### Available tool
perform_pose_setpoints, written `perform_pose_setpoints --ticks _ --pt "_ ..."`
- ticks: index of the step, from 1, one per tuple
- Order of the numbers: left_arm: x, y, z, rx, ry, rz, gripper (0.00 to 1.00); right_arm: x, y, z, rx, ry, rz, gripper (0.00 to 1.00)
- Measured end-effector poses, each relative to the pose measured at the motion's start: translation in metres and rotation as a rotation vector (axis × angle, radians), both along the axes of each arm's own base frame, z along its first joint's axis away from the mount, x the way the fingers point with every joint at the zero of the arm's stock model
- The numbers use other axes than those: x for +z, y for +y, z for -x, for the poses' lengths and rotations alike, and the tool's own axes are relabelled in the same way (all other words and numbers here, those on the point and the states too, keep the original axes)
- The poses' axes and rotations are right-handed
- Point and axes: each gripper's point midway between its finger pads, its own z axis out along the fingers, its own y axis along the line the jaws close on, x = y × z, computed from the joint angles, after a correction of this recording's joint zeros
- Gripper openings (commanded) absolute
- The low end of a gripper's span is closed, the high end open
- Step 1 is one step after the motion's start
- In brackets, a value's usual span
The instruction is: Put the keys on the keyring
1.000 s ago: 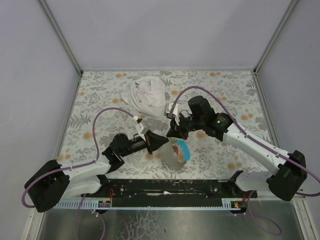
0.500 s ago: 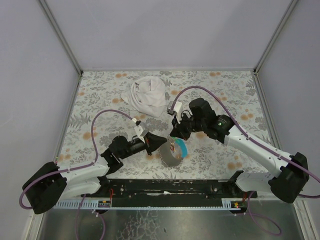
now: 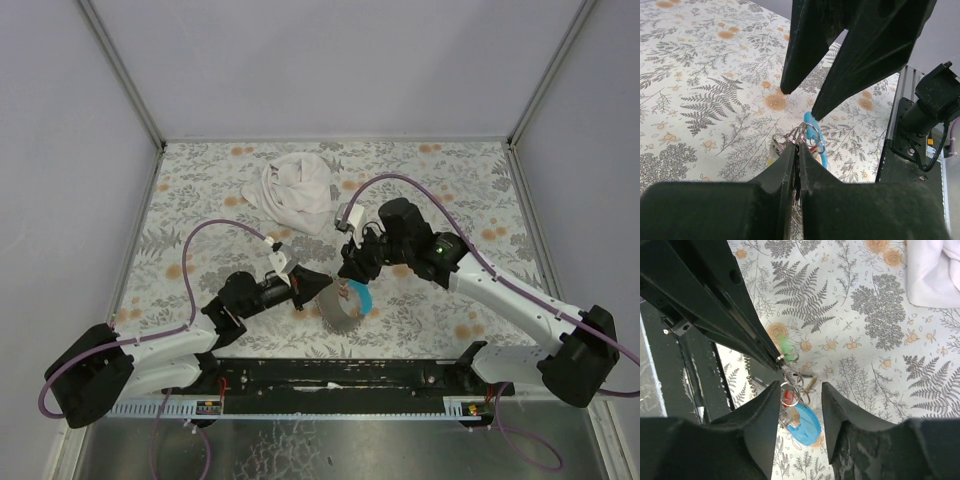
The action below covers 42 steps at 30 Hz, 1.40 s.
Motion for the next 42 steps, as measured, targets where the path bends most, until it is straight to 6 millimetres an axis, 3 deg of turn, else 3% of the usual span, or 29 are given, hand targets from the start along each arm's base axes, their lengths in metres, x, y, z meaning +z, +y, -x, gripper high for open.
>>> perform_pose_setpoints --ticks 10,21,31,36,39,42 --pt "-0.013 0.001 -0.006 0.038 0.045 -0.025 0.00 -0.004 -0.027 0.005 0.011 -0.102 0.003 0.55" --pt "-0.030 0.003 -0.017 0.092 0.156 -0.006 0.00 -0.086 -0.046 0.012 -0.003 0.047 0.097 0.65" --pt "-0.093 0.008 -0.052 0.305 0.456 -0.027 0.00 -0.082 -0.052 -0.006 -0.142 -0.021 0.058 0.75" --pt "-0.100 -0.009 -0.078 0.342 0.523 -0.008 0.05 -0.078 -0.051 -0.011 -0.186 -0.028 0.026 0.78" --pt "-0.105 -0.013 -0.091 0.362 0.542 -0.004 0.11 -0.076 -0.052 -0.011 -0.200 -0.029 0.016 0.78" --pt "-0.116 -0.009 -0.096 0.387 0.572 -0.017 0.26 -0.075 -0.054 -0.012 -0.220 -0.035 0.012 0.79"
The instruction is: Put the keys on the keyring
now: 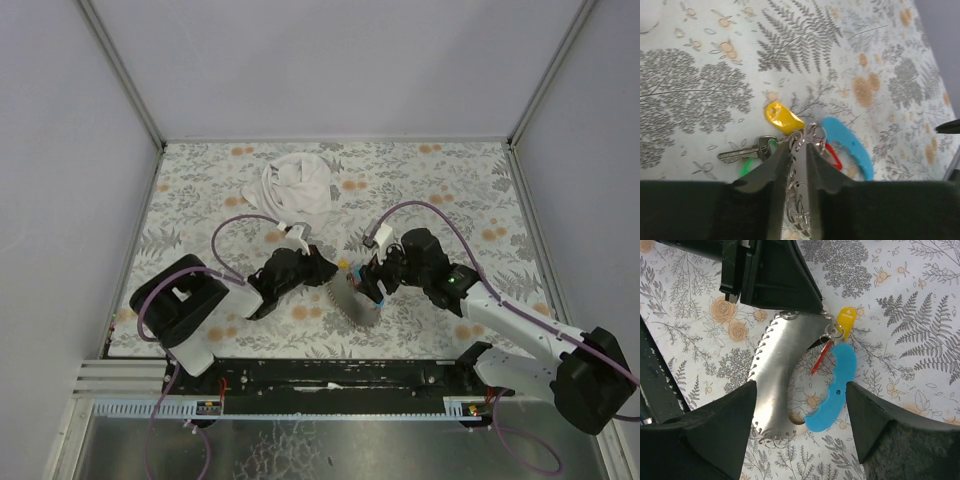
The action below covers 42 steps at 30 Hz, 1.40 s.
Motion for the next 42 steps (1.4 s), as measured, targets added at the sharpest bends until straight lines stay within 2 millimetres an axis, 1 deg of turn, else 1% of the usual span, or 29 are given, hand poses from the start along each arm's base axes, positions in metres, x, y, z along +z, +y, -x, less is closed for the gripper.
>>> perform_pose_setpoints --ticks 2,4,6,9,11,12,16,17,19,20,22,25,28,30,32,35,38,40,42 --pt "-0.007 0.004 -0.001 0.011 0.022 -0.014 0.34 0.001 -0.001 -0.001 -0.012 -0.001 -0.002 0.79" --pt "-0.010 0.011 -0.002 0.030 0.038 -0.017 0.39 0.000 -0.002 -0.002 -0.025 -0.002 0.002 0.80" --pt "-0.009 0.019 -0.004 0.052 0.042 -0.018 0.43 0.000 -0.004 -0.003 -0.037 0.001 0.004 0.82" --pt "0.001 0.036 -0.007 0.094 0.036 -0.022 0.49 -0.002 -0.006 -0.004 -0.060 0.006 0.012 0.84" --pt "0.016 0.048 -0.011 0.129 0.012 -0.017 0.54 -0.002 -0.010 -0.006 -0.087 0.006 0.021 0.86" --pt "0.024 0.053 -0.012 0.143 -0.002 -0.015 0.56 -0.001 -0.012 -0.007 -0.099 0.003 0.023 0.88" --pt "0.063 0.076 -0.015 0.212 -0.071 0.008 0.69 0.013 -0.024 -0.013 -0.188 -0.041 0.017 0.99" --pt "0.075 0.084 -0.013 0.235 -0.090 0.018 0.75 0.017 -0.028 -0.016 -0.218 -0.056 0.014 0.99" --pt "0.094 0.094 -0.009 0.265 -0.122 0.035 0.93 0.024 -0.036 -0.019 -0.273 -0.080 0.011 0.99" --pt "0.105 0.101 -0.005 0.283 -0.138 0.046 0.99 0.028 -0.042 -0.021 -0.309 -0.089 0.011 0.99" --pt "0.122 0.113 0.003 0.316 -0.160 0.064 1.00 0.034 -0.053 -0.023 -0.376 -0.110 0.007 0.99" --pt "0.139 0.132 0.016 0.362 -0.177 0.075 1.00 0.046 -0.070 -0.024 -0.463 -0.151 -0.012 0.99" --pt "0.160 0.148 0.029 0.399 -0.202 0.087 1.00 0.064 -0.089 -0.020 -0.539 -0.212 -0.050 0.99" --pt "0.181 0.157 0.037 0.411 -0.231 0.103 1.00 0.080 -0.100 -0.018 -0.579 -0.262 -0.086 0.99" --pt "0.203 0.164 0.046 0.415 -0.264 0.116 1.00 0.092 -0.110 -0.014 -0.609 -0.301 -0.111 0.99" --pt "0.238 0.174 0.056 0.421 -0.327 0.127 1.00 0.104 -0.123 -0.011 -0.646 -0.352 -0.130 0.99" --pt "0.254 0.184 0.062 0.436 -0.365 0.108 1.00 0.111 -0.130 -0.008 -0.664 -0.384 -0.142 0.99" --pt "0.256 0.188 0.065 0.443 -0.376 0.088 1.00 0.112 -0.133 -0.007 -0.671 -0.396 -0.145 0.99" --pt "0.253 0.192 0.066 0.452 -0.378 0.064 1.00 0.111 -0.135 -0.007 -0.676 -0.402 -0.142 0.99"
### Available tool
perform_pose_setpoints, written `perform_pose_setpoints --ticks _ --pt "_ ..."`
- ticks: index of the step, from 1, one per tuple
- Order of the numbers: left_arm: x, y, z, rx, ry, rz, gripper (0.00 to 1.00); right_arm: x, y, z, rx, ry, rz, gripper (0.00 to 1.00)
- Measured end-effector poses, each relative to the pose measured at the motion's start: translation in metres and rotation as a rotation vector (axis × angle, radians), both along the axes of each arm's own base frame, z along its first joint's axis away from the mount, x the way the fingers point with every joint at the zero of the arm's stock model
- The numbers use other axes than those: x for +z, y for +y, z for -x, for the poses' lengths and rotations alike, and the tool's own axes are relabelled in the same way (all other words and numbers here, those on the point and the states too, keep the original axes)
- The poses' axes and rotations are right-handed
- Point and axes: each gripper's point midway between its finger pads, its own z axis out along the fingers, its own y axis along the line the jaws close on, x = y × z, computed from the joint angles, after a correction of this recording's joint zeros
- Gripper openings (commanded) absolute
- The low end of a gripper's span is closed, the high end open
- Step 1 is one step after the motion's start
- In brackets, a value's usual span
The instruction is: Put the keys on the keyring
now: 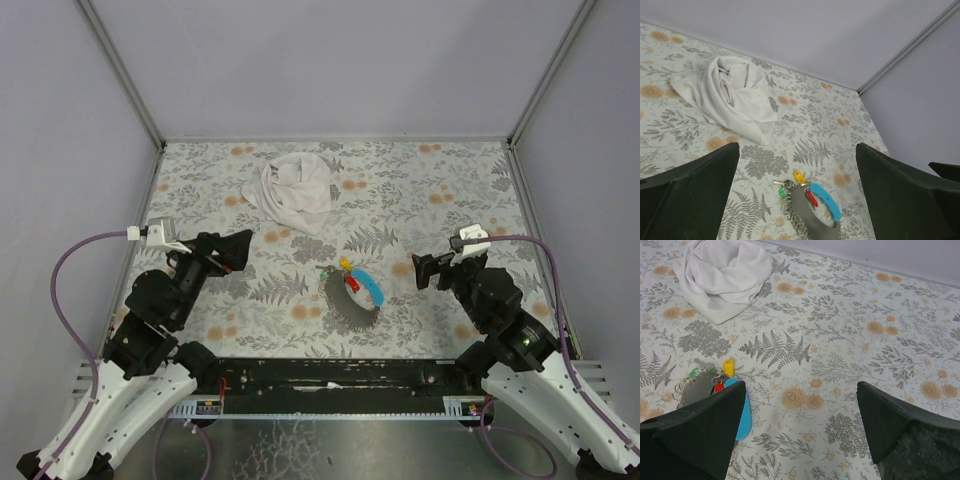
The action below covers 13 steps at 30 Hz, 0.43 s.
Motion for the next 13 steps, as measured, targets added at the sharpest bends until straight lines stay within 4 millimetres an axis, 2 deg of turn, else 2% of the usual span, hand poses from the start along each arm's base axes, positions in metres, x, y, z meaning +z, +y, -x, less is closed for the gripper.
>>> perform_pose_setpoints --ticks 6,13 --pt "-0.0112 0.0054 0.0014 0.020 0.031 -0.032 1.00 -0.0048 -0.0014 -0.0010 -0.005 0.005 0.019 0.99" --pt "-0.0092 0.0078 0.0040 0.021 0.019 -0.035 1.00 -0.0100 0.0001 -0.0029 -0.003 0.022 0.037 0.99"
